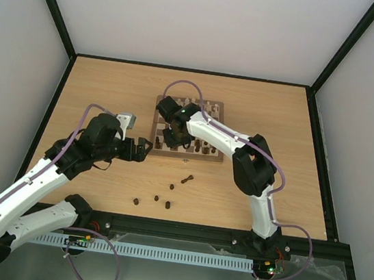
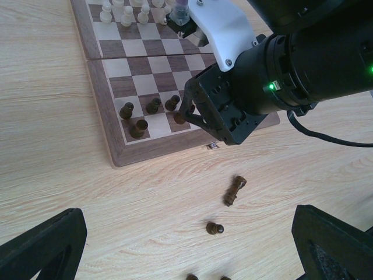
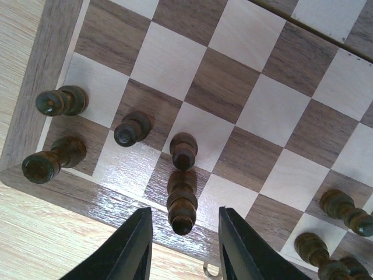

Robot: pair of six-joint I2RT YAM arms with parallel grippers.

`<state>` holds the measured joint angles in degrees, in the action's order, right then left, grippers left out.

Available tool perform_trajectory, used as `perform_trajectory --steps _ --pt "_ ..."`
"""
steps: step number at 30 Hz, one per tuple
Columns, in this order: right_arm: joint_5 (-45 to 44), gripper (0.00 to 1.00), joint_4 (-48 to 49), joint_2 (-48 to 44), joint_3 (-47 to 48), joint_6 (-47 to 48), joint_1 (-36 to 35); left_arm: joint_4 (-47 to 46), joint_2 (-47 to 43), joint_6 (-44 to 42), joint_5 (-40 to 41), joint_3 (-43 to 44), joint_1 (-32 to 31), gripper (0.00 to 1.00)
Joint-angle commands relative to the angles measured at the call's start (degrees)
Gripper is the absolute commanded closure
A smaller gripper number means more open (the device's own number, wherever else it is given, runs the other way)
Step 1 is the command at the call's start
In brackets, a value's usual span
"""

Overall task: Set up the chess pieces on the board
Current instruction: Move the chess piece to the chessboard, then pick up the chess piece at the center of the board.

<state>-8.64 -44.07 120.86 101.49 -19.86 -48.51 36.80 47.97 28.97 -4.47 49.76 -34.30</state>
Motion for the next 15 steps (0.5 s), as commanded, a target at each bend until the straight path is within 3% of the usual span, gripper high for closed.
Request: perform_trajectory --steps 1,15 --pt "0.3 0.67 -3.2 -4.6 0.2 0.0 -0.5 1.0 -0.7 0.3 0.7 1.5 0.5 0.01" --pt "-1.7 0.57 -3.0 -28.4 -18.3 -5.9 -5.4 2.7 -2.0 1.7 -0.3 2.9 0.5 0.01"
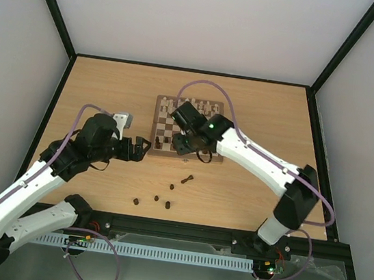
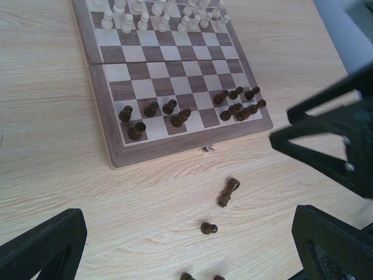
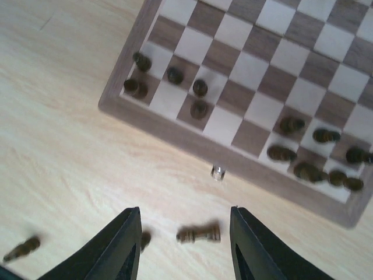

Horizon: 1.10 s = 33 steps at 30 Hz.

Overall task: Set up the chess pieces on the board
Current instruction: Pick up the chess piece at the center of the board.

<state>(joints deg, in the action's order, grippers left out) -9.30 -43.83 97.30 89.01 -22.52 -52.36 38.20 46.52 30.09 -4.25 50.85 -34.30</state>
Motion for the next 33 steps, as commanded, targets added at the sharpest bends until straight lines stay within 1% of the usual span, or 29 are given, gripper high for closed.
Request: perform_trajectory --steps 1,5,7,12,15,19,24,25,30,33 --pt "-1.0 0.57 -3.3 -6.2 -7.7 -3.9 -1.9 1.5 -0.1 0.6 -0.9 1.8 0.5 0.00" --pt "-0.8 0.57 -3.1 -12.1 -15.1 -6.5 -3.8 2.4 2.0 0.2 -3.4 1.8 0.4 0.00" --pt "-1.1 0.57 -3.1 -14.5 -18.3 -7.5 -4.4 2.2 1.6 0.2 -4.2 1.3 0.4 0.01" --pt "-2.6 0.59 -2.4 -16.6 -23.7 -9.5 -4.5 1.6 -0.6 1.3 -4.2 -0.2 0.4 0.01" --pt "-3.3 0.59 -0.2 -16.3 -26.5 -9.9 -4.5 0.8 -1.1 1.8 -4.8 -0.7 0.4 0.01" --pt "-3.3 0.59 5.3 -15.6 -29.8 -10.3 -4.5 -0.2 -1.4 2.3 -5.0 -1.5 0.4 0.00" --pt "-4.4 0.58 8.9 -11.7 -30.9 -9.2 -4.1 -1.7 -1.8 3.3 -5.9 -3.6 0.4 0.01" --pt "-4.4 0.56 9.5 -10.9 -30.9 -9.0 -3.8 -2.0 -2.0 3.5 -6.1 -4.1 0.4 0.00" --pt "-1.0 0.56 14.6 -8.9 -32.8 -8.1 0.2 -3.5 -1.7 3.9 -6.7 -5.8 0.4 0.01" --pt "0.8 0.56 16.7 -7.9 -33.1 -7.2 1.3 -3.6 -1.4 3.7 -6.5 -5.9 0.4 0.01"
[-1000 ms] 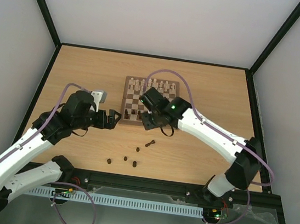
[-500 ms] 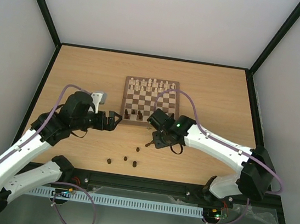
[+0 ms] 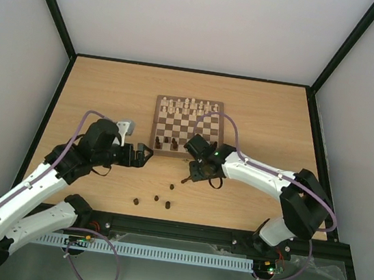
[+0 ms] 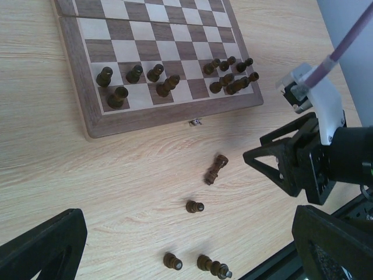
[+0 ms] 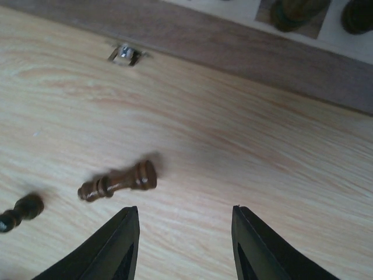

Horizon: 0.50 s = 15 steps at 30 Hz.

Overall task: Set up the chess pieces on the board
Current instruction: Pick up the chess piece at the center of the board.

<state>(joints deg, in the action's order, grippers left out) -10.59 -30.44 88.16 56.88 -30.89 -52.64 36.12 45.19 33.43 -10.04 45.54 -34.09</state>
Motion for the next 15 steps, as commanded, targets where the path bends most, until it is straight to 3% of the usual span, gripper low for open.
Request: perform_trajectory --steps 1,7,15 --pt "2.6 0.56 4.0 1.6 -1.1 1.5 1.7 -1.6 0.2 0.3 -0.7 -0.6 0.2 0.01" --pt "5.9 0.47 7.5 3.8 -1.2 0.7 2.0 -2.2 1.8 -0.5 -0.9 -0.7 0.2 0.01" --pt "7.4 0.48 8.8 4.3 -3.4 -0.3 1.9 -2.5 1.6 -0.6 -1.6 -0.9 0.2 0.00"
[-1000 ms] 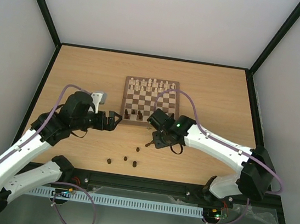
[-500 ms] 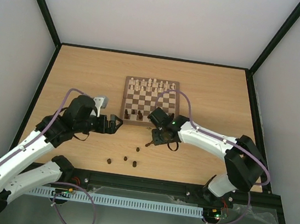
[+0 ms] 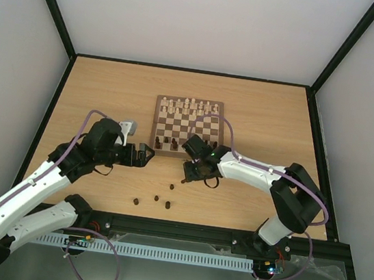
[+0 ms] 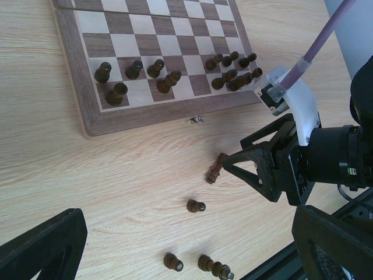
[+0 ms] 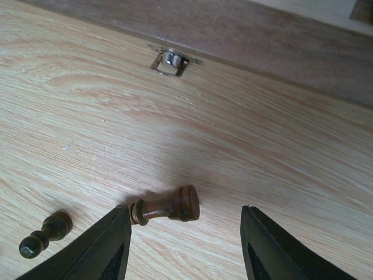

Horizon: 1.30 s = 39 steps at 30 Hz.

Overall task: Set up the chess pieces on the board
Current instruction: Pick up the chess piece at the center of the board.

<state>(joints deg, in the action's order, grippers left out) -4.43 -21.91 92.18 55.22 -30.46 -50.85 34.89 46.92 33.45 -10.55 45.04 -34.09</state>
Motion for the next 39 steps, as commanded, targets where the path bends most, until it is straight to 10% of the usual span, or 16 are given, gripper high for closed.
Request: perform_trajectory --steps 1,31,39 --pt "0.7 0.49 0.2 0.2 -2.0 -0.8 0.1 -1.2 -0.1 -0.7 -1.2 -0.4 0.2 0.01" --pt "-3.8 0.52 -1.4 -10.4 -3.6 2.8 -1.5 -3.8 0.7 -2.0 -5.3 -1.0 0.1 0.01" --pt "-4.9 0.51 -6.9 -25.8 -0.6 -4.2 -1.4 -4.5 11.8 -4.8 0.8 1.7 -12.3 0.00"
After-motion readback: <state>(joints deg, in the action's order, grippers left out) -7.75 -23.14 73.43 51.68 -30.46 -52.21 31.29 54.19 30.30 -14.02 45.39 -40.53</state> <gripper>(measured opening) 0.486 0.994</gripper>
